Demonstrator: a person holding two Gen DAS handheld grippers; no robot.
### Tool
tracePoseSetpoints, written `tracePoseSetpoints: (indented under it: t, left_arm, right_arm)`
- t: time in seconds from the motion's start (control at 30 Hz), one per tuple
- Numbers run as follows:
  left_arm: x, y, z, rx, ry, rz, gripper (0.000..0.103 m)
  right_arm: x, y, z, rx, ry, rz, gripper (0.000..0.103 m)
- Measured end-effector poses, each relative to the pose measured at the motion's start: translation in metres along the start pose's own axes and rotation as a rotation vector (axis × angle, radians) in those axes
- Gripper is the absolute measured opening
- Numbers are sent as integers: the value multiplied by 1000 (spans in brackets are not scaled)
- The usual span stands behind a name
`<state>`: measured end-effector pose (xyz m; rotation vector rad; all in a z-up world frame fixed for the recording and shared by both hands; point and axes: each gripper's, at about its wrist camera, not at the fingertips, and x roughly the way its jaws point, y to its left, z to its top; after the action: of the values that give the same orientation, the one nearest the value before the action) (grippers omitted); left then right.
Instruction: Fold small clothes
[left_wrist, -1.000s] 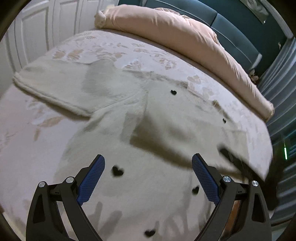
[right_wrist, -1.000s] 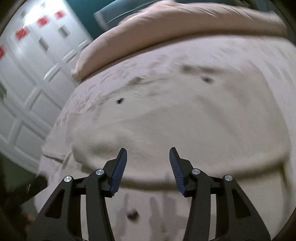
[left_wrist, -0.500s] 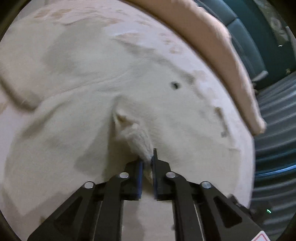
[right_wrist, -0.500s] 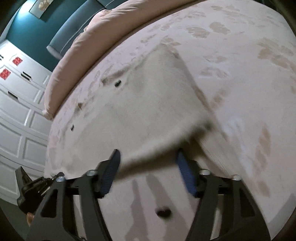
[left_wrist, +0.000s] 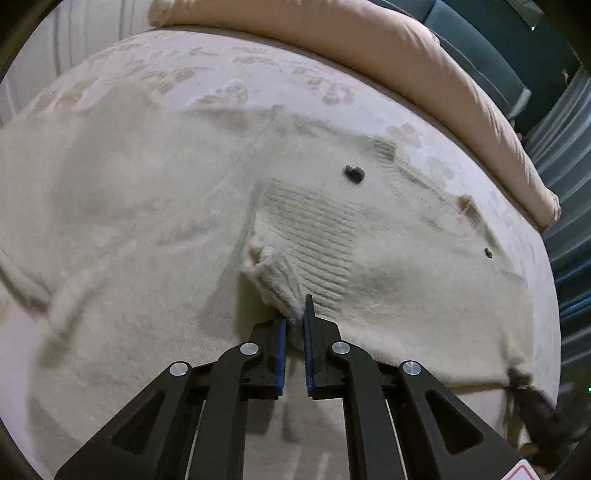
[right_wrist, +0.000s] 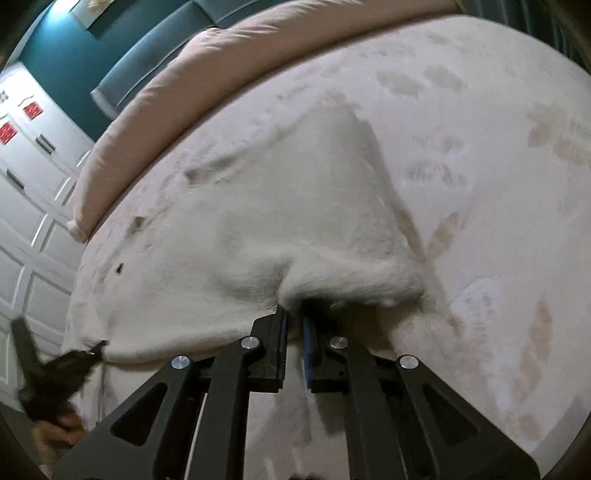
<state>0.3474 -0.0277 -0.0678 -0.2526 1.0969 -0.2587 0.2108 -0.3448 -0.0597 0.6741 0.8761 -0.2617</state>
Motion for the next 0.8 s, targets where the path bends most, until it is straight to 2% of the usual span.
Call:
tracePoseSetpoints:
  t: [0.07, 0.17, 0.3, 0.37, 0.4, 0.43, 0.47, 0.53, 0.63, 0.7, 0.8]
  left_arm:
    - [0, -4, 0, 18, -9, 10, 7]
    - [1, -3, 3, 28, -1, 19, 7]
    - [1, -3, 4, 13, -5, 23, 9]
    - [5, -4, 4, 5, -6, 27, 10]
    - [-1, 1, -4, 2, -5, 27, 11]
    - [-1, 1, -4, 1, -3, 28, 11]
    - [-3, 1, -3, 5, -2, 33, 14]
    - [-11, 3, -4, 7, -17, 34, 16]
    - [-40, 25, -8, -56, -56, -23, 30]
    - [-66, 54, -8, -120, -97, -35, 54]
    - [-108, 131, 3, -251, -183, 48, 66]
  right_arm:
    - [-16, 6, 3, -10, -26, -27, 9]
    - [-37, 14, 0, -38, -98, -129, 9]
    - [-34, 48, 15, -179, -141, -117, 9]
    - [-8, 46, 15, -242, -88, -173, 8]
    - [20, 35, 13, -243, -2, -245, 8]
    - [36, 24, 9, -223, 55, -270, 6]
    - [27, 24, 8, -213, 15, -248, 6]
    - [8, 32, 9, -205, -1, -242, 9]
    - [-25, 39, -10, -195, -28, -190, 9]
    - [-39, 40, -34, -223, -10, -176, 11]
    - [-58, 36, -76, -274, 42, -171, 16]
